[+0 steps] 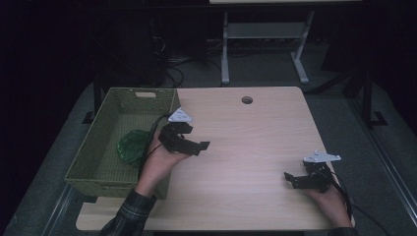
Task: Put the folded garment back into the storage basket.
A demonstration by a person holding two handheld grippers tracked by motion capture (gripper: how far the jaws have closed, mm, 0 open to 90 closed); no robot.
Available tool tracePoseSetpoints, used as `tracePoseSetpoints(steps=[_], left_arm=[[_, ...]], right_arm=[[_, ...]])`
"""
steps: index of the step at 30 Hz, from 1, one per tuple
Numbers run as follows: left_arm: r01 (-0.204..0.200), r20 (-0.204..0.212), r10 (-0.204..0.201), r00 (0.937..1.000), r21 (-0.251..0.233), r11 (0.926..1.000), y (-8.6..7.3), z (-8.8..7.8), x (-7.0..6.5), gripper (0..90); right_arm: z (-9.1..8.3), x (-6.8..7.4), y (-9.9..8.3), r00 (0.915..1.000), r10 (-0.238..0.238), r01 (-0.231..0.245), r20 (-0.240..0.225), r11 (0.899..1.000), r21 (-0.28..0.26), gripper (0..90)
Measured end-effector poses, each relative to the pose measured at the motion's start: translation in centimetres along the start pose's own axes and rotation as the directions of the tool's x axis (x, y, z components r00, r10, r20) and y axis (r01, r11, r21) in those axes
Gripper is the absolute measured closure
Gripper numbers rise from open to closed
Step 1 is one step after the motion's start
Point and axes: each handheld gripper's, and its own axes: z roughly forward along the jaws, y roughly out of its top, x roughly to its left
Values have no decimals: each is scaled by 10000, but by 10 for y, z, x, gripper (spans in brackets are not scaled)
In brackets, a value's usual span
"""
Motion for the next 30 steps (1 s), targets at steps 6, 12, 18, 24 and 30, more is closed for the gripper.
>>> tracePoseSetpoints(steps=[6, 12, 18, 24, 30], left_arm=[[-203, 186, 201, 9996, 81, 9998, -10, 29, -20, 132], [-425, 1, 425, 9991, 84, 9991, -26, 54, -31, 133], [-388, -70, 390, 9992, 303, 9988, -45, 78, -33, 135], [-341, -102, 351, 9993, 828, 9960, -62, 99, -33, 135], [-389, -127, 409, 9991, 1281, 9910, -72, 109, -31, 134]], right_arm=[[0, 0, 0, 10000, 3, -3, -1, 10000, -1, 86], [0, 0, 0, 10000, 4, -4, -2, 10000, 4, 86], [0, 0, 0, 10000, 1, -1, -2, 10000, 5, 87], [0, 0, 0, 10000, -1, 1, -1, 10000, 6, 87], [0, 0, 0, 10000, 1, -1, -2, 10000, 5, 87]])
